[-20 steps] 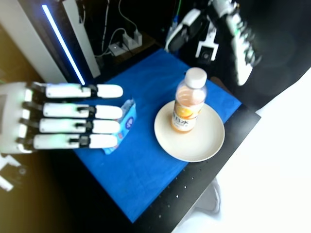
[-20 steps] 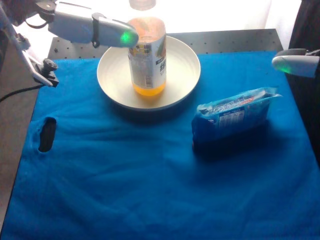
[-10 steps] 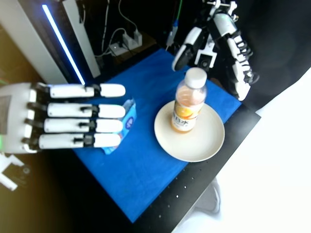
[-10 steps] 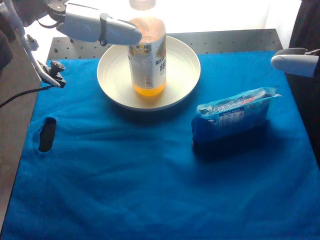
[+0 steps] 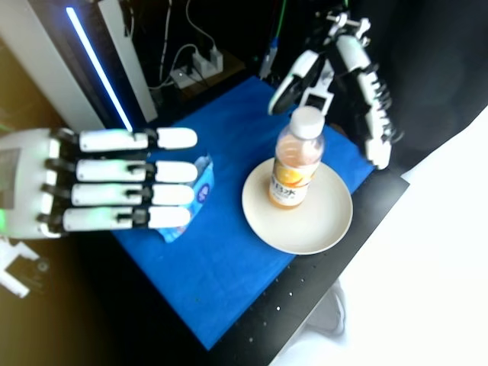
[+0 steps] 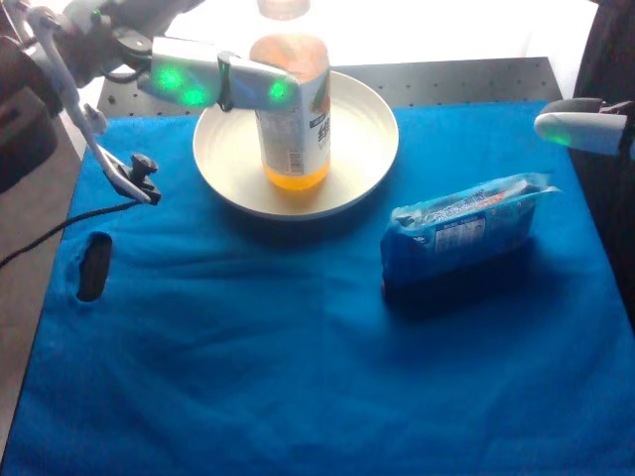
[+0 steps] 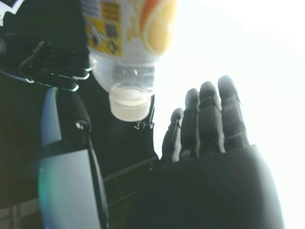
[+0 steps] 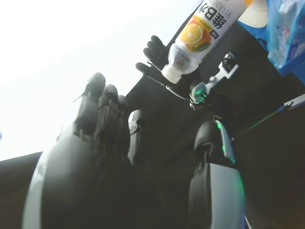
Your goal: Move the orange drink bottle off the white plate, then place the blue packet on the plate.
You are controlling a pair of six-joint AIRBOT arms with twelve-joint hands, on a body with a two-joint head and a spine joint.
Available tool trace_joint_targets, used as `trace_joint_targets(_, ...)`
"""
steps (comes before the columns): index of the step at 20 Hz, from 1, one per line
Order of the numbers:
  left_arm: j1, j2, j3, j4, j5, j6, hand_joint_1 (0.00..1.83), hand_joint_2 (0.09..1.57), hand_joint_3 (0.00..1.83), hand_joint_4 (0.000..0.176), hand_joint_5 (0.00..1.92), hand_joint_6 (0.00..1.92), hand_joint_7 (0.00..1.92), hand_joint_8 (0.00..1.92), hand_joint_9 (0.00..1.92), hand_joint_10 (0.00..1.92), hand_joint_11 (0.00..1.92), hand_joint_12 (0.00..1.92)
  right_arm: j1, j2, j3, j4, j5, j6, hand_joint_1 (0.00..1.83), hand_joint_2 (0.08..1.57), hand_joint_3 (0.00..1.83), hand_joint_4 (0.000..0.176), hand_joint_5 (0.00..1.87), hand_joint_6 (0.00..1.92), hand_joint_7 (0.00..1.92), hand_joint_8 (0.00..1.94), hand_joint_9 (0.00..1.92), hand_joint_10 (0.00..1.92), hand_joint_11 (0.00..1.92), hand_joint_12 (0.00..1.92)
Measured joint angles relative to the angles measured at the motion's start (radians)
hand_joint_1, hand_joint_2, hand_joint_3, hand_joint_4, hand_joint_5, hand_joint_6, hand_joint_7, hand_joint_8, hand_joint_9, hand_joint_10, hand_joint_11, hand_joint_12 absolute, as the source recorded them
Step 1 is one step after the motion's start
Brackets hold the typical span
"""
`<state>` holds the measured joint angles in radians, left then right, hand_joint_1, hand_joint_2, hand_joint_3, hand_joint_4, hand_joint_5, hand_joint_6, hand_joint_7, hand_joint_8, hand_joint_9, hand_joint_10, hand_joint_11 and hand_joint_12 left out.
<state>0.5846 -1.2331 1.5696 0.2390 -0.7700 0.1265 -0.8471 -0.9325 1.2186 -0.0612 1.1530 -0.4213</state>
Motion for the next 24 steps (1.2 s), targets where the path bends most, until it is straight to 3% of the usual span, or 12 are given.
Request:
trace_joint_targets(1,0.005,-0.004,0.002,-0.001,-0.002,-0.005,0.89,0.81,0.0,0.085,0.0,0.0,0.06,0.0,0.08,0.0,0.0,0.29,0.002,-0.001,0.0,-0.002,-0.001,0.0,0.83,1.02,0.0,0.096,0.28,0.0,0.26,0.0,0.26,0.0,0.13,0.37)
trace_joint_targets(4,0.008,-0.017,0.009,-0.007,-0.003,-0.02,0.93,0.83,0.0,0.1,0.0,0.0,0.05,0.0,0.06,0.0,0.0,0.23,0.005,-0.005,0.0,0.001,0.003,0.0,0.81,1.02,0.0,0.107,0.28,0.0,0.26,0.0,0.25,0.0,0.14,0.38)
trace_joint_targets(6,0.013,-0.026,0.012,-0.008,-0.01,-0.026,0.95,0.83,0.0,0.13,0.0,0.0,0.04,0.0,0.04,0.0,0.0,0.15,0.005,-0.007,0.0,-0.003,0.001,0.0,0.84,1.04,0.01,0.116,0.28,0.0,0.25,0.0,0.24,0.0,0.12,0.38)
trace_joint_targets(7,0.017,-0.03,0.013,-0.007,-0.012,-0.027,0.95,0.83,0.0,0.138,0.0,0.0,0.04,0.0,0.04,0.0,0.0,0.14,0.005,-0.007,0.0,-0.004,0.001,0.0,0.85,1.05,0.01,0.103,0.27,0.0,0.24,0.0,0.24,0.0,0.12,0.38)
trace_joint_targets(11,0.025,-0.071,0.045,-0.009,-0.013,-0.052,1.0,0.86,0.01,0.077,0.0,0.0,0.07,0.01,0.07,0.01,0.03,0.16,0.009,-0.007,0.0,-0.003,0.0,0.0,0.8,1.08,0.01,0.093,0.27,0.0,0.24,0.0,0.25,0.0,0.08,0.53)
trace_joint_targets(14,0.025,-0.09,0.064,-0.013,-0.013,-0.064,0.97,0.81,0.0,0.067,0.0,0.0,0.11,0.01,0.12,0.0,0.0,0.29,0.009,-0.007,0.0,-0.003,0.0,0.0,0.83,1.09,0.01,0.103,0.29,0.0,0.27,0.01,0.28,0.01,0.1,0.54)
trace_joint_targets(17,0.031,-0.099,0.077,-0.024,-0.011,-0.066,0.85,0.79,0.0,0.117,0.0,0.0,0.09,0.0,0.09,0.0,0.0,0.3,0.009,-0.008,0.0,-0.003,0.001,0.0,0.8,1.08,0.0,0.082,0.3,0.0,0.29,0.01,0.29,0.01,0.1,0.52)
trace_joint_targets(18,0.035,-0.107,0.088,-0.03,-0.01,-0.066,0.87,0.77,0.0,0.121,0.0,0.0,0.09,0.0,0.09,0.0,0.0,0.27,0.009,-0.009,0.0,-0.003,0.0,0.0,0.81,1.08,0.0,0.082,0.3,0.0,0.29,0.01,0.29,0.0,0.1,0.52)
trace_joint_targets(19,0.037,-0.113,0.092,-0.039,-0.001,-0.067,0.87,0.77,0.0,0.111,0.0,0.0,0.09,0.0,0.09,0.0,0.0,0.27,0.009,-0.009,0.0,-0.003,-0.001,0.0,0.83,1.08,0.0,0.078,0.31,0.01,0.3,0.01,0.3,0.01,0.1,0.51)
trace_joint_targets(21,0.045,-0.122,0.099,-0.042,0.007,-0.071,0.85,0.73,0.0,0.058,0.01,0.0,0.17,0.0,0.18,0.01,0.0,0.45,0.009,-0.009,0.0,-0.003,0.001,0.0,0.82,1.08,0.0,0.073,0.31,0.01,0.31,0.01,0.31,0.01,0.11,0.51)
trace_joint_targets(23,0.047,-0.124,0.1,-0.042,0.013,-0.071,0.91,0.75,0.0,0.0,0.19,0.0,0.3,0.0,0.31,0.01,0.01,0.71,0.009,-0.009,0.0,-0.003,0.001,0.0,0.81,1.09,0.0,0.067,0.32,0.0,0.31,0.0,0.32,0.0,0.14,0.48)
trace_joint_targets(24,0.047,-0.124,0.1,-0.049,0.01,-0.072,1.07,0.79,0.0,0.0,0.43,0.01,0.49,0.01,0.49,0.02,0.18,0.82,0.009,-0.009,0.0,-0.002,0.001,0.0,0.82,1.09,0.0,0.056,0.38,0.0,0.31,0.0,0.31,0.0,0.17,0.38)
